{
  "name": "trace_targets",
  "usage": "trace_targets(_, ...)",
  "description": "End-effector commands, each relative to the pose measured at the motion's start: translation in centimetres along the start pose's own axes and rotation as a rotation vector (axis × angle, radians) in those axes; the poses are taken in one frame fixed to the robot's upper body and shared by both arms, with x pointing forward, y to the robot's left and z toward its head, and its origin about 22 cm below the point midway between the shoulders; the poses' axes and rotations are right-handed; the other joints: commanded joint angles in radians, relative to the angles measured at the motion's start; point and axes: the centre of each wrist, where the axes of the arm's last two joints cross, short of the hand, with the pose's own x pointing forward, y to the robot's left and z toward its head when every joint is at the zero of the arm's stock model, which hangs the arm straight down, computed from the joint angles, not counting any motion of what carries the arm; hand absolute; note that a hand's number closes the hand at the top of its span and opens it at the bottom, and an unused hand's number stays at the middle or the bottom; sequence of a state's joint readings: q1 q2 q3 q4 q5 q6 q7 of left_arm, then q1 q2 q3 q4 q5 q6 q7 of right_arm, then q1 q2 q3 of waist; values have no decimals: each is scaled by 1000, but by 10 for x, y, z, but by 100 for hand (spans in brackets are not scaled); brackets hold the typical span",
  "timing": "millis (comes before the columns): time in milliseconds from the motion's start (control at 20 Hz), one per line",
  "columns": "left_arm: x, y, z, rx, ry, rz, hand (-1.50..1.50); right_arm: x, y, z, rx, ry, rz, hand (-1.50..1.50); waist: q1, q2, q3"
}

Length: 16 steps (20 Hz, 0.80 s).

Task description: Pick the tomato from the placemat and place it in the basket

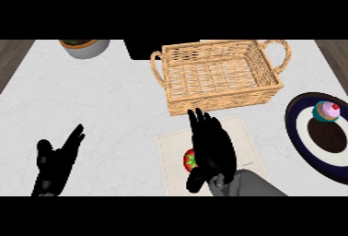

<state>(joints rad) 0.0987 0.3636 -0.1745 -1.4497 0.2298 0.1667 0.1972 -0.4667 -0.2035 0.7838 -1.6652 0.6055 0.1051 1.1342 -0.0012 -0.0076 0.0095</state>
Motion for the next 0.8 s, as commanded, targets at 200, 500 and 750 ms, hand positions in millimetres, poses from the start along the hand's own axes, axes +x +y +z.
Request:
trace_targets(200,-27,4,6,-4,125,13,0,-9,25,-7,36,160,40,-150,0,7,-10)
trace_targets(500,-16,-6,-4,5,92,15,0,-15,34,-28,112,215,62,-150,1,8,-10)
trace_targets(750,-16,6,-1,2,116,18,0,-8,51,-16,96,199,59,-150,0,7,-10)
